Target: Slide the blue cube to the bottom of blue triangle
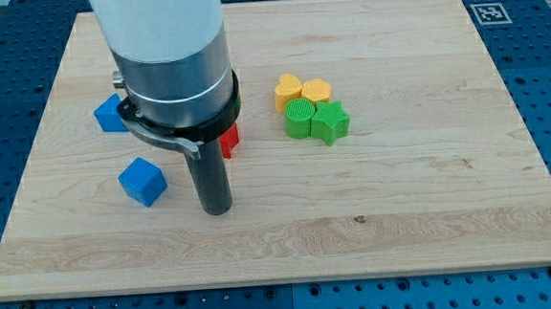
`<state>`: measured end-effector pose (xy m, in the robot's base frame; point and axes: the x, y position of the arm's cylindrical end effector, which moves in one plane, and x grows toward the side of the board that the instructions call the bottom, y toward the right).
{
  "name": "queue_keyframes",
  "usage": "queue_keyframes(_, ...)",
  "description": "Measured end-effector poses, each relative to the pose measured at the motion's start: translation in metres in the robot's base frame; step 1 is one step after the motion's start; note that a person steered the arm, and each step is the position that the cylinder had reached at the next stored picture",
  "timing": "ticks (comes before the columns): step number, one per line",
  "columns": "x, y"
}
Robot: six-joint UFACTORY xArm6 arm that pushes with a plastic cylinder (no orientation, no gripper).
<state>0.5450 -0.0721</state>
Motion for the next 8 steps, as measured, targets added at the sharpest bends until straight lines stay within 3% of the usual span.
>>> queue_keyframes(2, -0.005, -0.004)
queue_keyframes(3, 0.027, -0.019)
queue_keyframes(4, 0.020, -0.047)
queue_keyframes(5, -0.014, -0.075)
queue_keyframes(8, -0.055, -0.117)
